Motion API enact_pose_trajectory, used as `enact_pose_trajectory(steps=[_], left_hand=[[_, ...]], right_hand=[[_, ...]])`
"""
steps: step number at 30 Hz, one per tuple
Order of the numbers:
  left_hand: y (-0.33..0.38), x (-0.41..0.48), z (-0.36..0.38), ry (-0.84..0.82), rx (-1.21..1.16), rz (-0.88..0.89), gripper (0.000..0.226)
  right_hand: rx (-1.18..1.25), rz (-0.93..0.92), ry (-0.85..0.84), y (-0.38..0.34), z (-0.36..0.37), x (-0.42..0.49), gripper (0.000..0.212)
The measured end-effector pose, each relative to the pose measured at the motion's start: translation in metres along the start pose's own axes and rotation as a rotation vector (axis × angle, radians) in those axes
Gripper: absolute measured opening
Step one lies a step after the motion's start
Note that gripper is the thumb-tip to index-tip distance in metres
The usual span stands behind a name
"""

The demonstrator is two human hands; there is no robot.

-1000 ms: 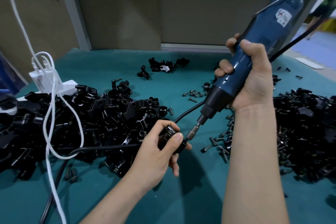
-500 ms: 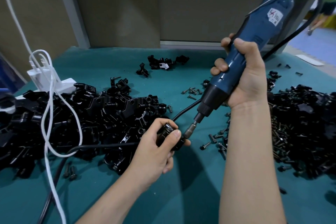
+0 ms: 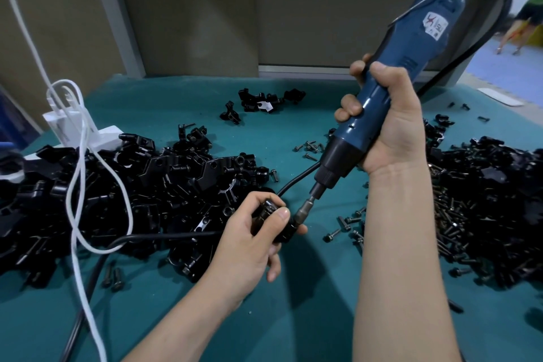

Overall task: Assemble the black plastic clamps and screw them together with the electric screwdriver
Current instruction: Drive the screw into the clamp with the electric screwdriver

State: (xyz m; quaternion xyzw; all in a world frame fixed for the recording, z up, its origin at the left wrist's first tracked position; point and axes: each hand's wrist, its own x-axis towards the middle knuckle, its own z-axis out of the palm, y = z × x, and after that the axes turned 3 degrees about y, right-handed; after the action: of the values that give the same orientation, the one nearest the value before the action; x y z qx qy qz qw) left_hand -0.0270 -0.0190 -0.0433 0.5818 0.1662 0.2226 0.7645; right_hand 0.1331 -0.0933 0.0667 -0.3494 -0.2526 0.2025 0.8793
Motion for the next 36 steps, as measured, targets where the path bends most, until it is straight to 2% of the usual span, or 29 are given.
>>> enact_pose_trajectory(steps=[23,26,28,30,32,36], left_hand=[[0.002,0.000,0.000,0.013,-0.016,-0.010,0.004],[0.004,-0.004,0.003,-0.042,-0.170,-0.156,0.024],[0.006,-0.010,0.005,-0.160,-0.301,-0.302,0.036],[0.008,-0.012,0.005,-0.295,-0.382,-0.420,0.038],[0.009,-0.010,0.002,-0.367,-0.415,-0.506,0.039],[0.010,-0.005,-0.004,-0.409,-0.416,-0.663,0.040]], right_hand=[[-0.005,0.019,-0.017,0.004,0.000,0.001,0.007],[0.235,0.089,-0.149,0.003,-0.002,0.000,0.022],[0.480,0.166,-0.316,0.000,-0.001,0.001,0.037],[0.594,0.210,-0.420,-0.003,-0.001,0.002,0.042],[0.598,0.228,-0.423,-0.004,-0.006,0.002,0.044],[0.548,0.243,-0.276,0.006,-0.019,0.001,0.053]])
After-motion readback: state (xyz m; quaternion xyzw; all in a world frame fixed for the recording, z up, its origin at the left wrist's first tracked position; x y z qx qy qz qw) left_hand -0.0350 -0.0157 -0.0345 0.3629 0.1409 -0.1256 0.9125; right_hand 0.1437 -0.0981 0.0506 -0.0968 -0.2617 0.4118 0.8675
